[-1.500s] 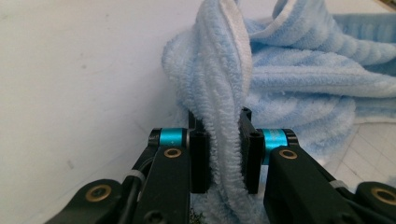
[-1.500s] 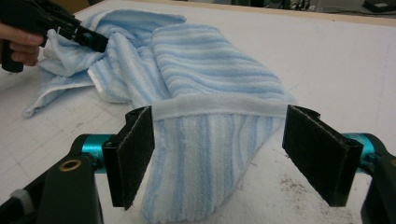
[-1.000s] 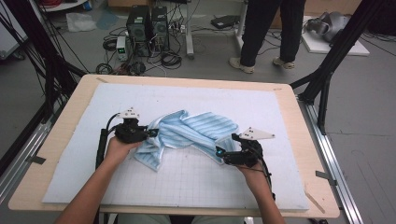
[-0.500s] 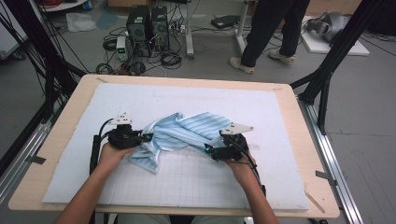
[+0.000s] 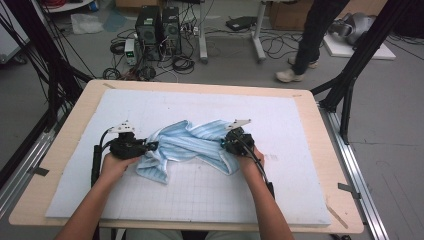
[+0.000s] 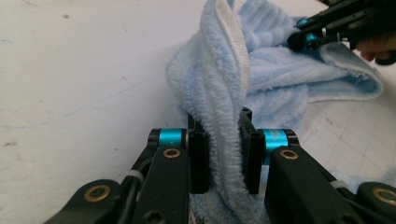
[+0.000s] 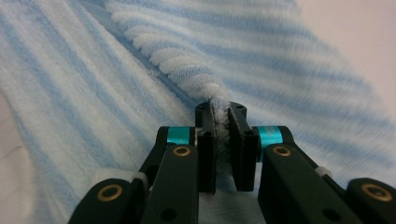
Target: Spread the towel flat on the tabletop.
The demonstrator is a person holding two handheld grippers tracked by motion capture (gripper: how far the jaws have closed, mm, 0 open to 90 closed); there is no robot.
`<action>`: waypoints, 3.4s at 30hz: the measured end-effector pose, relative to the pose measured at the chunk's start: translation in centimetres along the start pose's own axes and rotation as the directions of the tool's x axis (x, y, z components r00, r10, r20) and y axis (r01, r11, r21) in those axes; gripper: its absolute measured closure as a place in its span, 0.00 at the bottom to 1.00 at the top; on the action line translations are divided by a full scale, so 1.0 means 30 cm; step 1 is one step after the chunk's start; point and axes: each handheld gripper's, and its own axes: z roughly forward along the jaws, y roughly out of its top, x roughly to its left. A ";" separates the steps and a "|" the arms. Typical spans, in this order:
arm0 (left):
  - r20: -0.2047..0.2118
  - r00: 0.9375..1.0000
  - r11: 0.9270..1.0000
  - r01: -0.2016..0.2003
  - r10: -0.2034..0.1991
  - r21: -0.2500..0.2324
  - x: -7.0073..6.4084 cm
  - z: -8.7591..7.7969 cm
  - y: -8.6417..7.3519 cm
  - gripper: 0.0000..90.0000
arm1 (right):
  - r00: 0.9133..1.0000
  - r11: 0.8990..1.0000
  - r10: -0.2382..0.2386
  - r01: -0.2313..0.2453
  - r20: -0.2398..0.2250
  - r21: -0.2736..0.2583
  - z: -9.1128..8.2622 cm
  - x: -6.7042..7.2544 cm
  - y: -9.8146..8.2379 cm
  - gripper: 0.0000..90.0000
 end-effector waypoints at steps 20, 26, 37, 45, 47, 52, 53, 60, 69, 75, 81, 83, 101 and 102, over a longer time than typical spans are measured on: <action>-0.099 0.992 0.996 0.071 -0.076 -0.056 0.083 -0.059 -0.028 0.81 | 0.997 0.995 0.062 -0.058 0.044 -0.085 0.211 -0.062 0.339 0.92; -0.128 0.984 0.989 0.114 -0.126 -0.095 0.104 -0.080 -0.033 0.59 | 0.997 0.991 0.074 -0.070 0.033 -0.112 0.182 -0.044 0.338 0.71; -0.158 0.979 0.988 0.114 -0.130 -0.106 0.125 -0.106 -0.035 0.58 | 0.987 0.976 0.057 -0.086 -0.149 -0.199 0.030 0.063 0.198 0.55; -0.147 0.983 0.989 0.090 -0.107 -0.119 0.122 -0.115 -0.031 0.86 | 0.963 0.995 -0.034 0.008 -0.266 -0.100 0.101 0.225 0.121 0.57; -0.146 0.984 0.989 0.088 -0.105 -0.117 0.121 -0.116 -0.031 0.86 | 0.964 0.996 -0.044 0.022 -0.262 -0.086 0.113 0.236 0.118 0.59; -0.138 0.985 0.988 0.089 -0.106 -0.123 0.123 -0.122 -0.032 0.87 | 0.972 0.996 -0.074 0.062 -0.222 -0.061 0.127 0.230 0.106 0.94; -0.137 0.985 0.988 0.092 -0.109 -0.127 0.123 -0.123 -0.032 0.88 | 0.971 0.997 -0.069 0.058 -0.229 -0.056 0.123 0.219 0.103 0.96; -0.111 0.987 0.987 0.098 -0.113 -0.131 0.120 -0.124 -0.032 0.89 | 0.980 0.998 -0.041 0.033 -0.193 -0.044 0.061 0.119 0.051 0.96; -0.025 0.996 0.991 0.083 -0.086 -0.104 0.084 -0.072 -0.022 0.89 | 0.995 0.997 0.056 -0.061 -0.080 -0.057 -0.041 -0.062 -0.028 0.97; -0.017 0.998 0.995 0.058 -0.059 -0.083 0.061 -0.033 -0.021 0.90 | 0.992 0.990 0.123 -0.123 0.005 -0.072 -0.059 -0.148 -0.050 0.97; -0.015 0.999 0.997 0.045 -0.045 -0.056 0.056 -0.013 -0.025 0.90 | 0.983 0.986 0.153 -0.145 0.105 -0.081 -0.050 -0.201 -0.047 0.97; -0.021 0.999 0.998 0.030 -0.031 -0.046 0.050 -0.004 -0.025 0.90 | 0.976 0.983 0.178 -0.170 0.127 -0.069 -0.041 -0.217 -0.042 0.97; -0.143 0.986 0.988 0.060 -0.080 -0.140 0.101 -0.110 -0.028 0.55 | 0.987 0.963 0.161 -0.155 0.009 -0.219 -0.146 -0.011 -0.029 0.48; -0.145 0.986 0.988 0.058 -0.079 -0.141 0.100 -0.112 -0.028 0.55 | 0.987 0.962 0.159 -0.158 -0.014 -0.223 -0.146 0.007 -0.032 0.48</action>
